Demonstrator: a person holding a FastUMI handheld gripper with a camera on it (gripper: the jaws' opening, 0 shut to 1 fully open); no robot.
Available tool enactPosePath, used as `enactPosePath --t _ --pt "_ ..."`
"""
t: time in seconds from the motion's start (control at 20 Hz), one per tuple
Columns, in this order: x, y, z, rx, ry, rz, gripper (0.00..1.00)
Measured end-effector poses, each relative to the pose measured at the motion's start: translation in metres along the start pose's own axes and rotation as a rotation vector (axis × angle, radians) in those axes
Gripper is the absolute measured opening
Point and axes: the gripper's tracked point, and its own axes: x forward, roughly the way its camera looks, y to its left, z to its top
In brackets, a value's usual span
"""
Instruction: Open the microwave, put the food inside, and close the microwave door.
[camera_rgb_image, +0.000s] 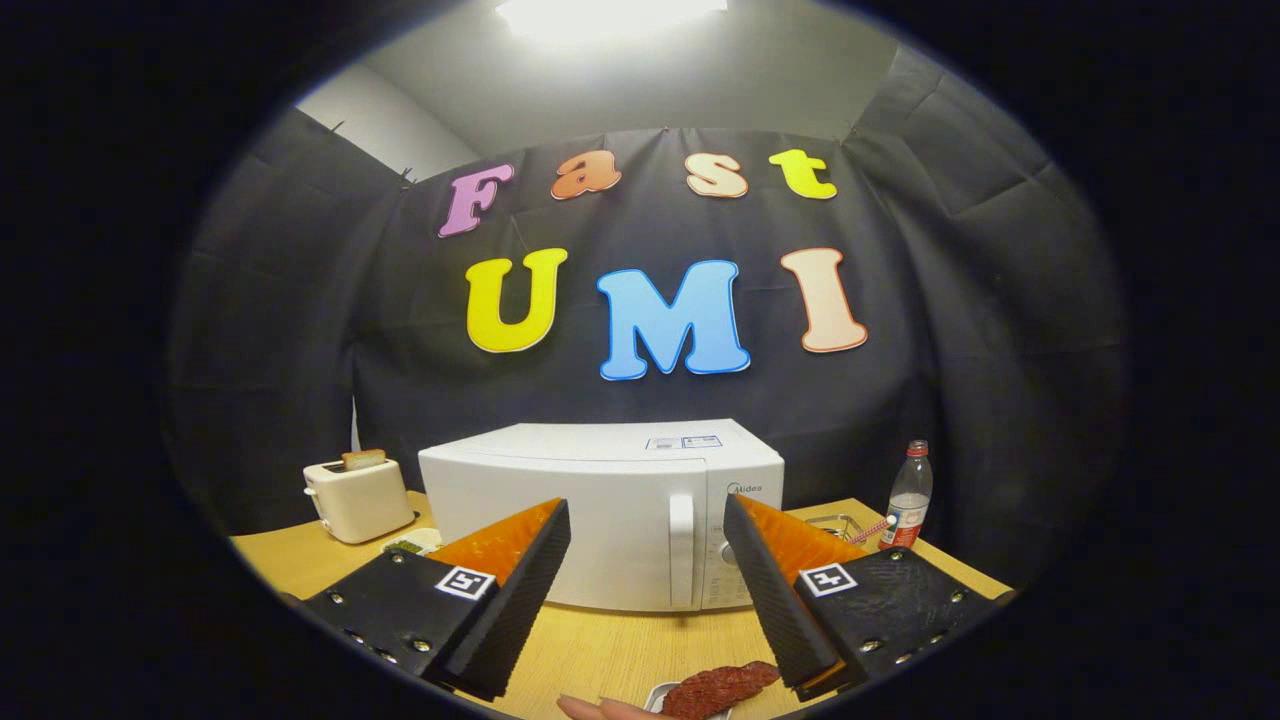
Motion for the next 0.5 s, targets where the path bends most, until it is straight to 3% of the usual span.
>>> enactPosePath --t 0.35,0.5 --pt "0.048 -0.002 -0.036 0.042 0.058 0.0 0.96" --pt "0.077 -0.017 -0.058 0.065 0.102 -0.047 0.96"
